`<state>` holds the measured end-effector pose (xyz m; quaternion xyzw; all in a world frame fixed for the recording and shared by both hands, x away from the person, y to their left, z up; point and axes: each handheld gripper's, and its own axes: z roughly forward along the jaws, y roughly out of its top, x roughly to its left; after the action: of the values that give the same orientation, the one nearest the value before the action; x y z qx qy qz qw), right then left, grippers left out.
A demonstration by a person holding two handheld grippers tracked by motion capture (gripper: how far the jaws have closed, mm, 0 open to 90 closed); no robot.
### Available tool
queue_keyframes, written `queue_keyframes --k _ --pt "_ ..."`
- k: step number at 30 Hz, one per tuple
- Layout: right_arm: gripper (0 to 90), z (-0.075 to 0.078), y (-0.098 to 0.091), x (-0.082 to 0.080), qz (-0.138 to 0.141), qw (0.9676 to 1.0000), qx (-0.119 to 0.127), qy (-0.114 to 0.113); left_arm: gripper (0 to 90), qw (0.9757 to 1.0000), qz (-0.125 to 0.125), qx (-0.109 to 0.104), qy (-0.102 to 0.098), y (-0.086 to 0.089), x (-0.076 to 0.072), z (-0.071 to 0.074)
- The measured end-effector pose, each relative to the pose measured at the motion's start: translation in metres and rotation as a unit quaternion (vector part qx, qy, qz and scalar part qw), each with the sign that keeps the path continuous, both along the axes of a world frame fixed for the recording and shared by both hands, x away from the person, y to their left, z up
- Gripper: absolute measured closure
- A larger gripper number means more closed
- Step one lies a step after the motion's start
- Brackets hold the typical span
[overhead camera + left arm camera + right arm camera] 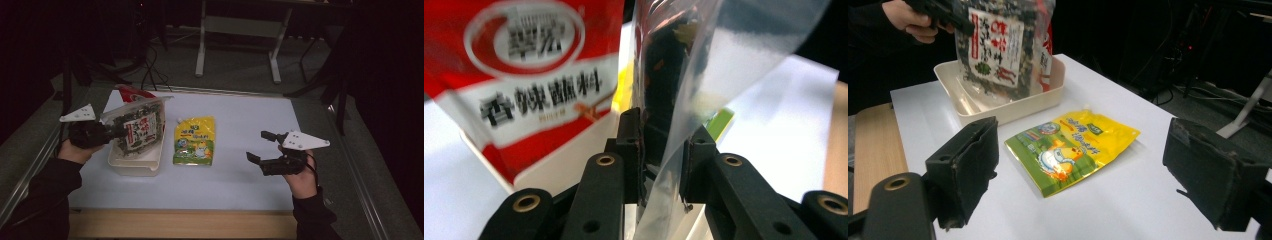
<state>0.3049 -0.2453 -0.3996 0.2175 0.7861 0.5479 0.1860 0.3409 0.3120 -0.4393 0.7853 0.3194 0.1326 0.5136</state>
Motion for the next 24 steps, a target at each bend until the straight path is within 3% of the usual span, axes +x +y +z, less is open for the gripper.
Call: queue_keyframes --k 6,9,19,24 --pt "14.5 -0.002 0.002 0.0 0.002 1.0 -0.001 0.0 76.1 0.9993 0.017 -0.032 0.004 0.013 -0.002 -0.013" --pt "14.5 -0.002 0.002 0.0 0.002 1.0 -0.003 0.001 75.8 0.9993 0.017 -0.035 0.0 0.016 -0.004 -0.017" --pt "14.8 -0.004 0.005 0.001 0.009 0.9999 -0.001 0.01 73.3 0.9994 0.028 -0.017 -0.01 0.01 -0.011 -0.014" --pt "14.4 -0.004 0.005 0.0 0.007 1.0 -0.005 0.0 63.2 0.9985 0.048 -0.015 -0.021 0.012 -0.019 -0.013"
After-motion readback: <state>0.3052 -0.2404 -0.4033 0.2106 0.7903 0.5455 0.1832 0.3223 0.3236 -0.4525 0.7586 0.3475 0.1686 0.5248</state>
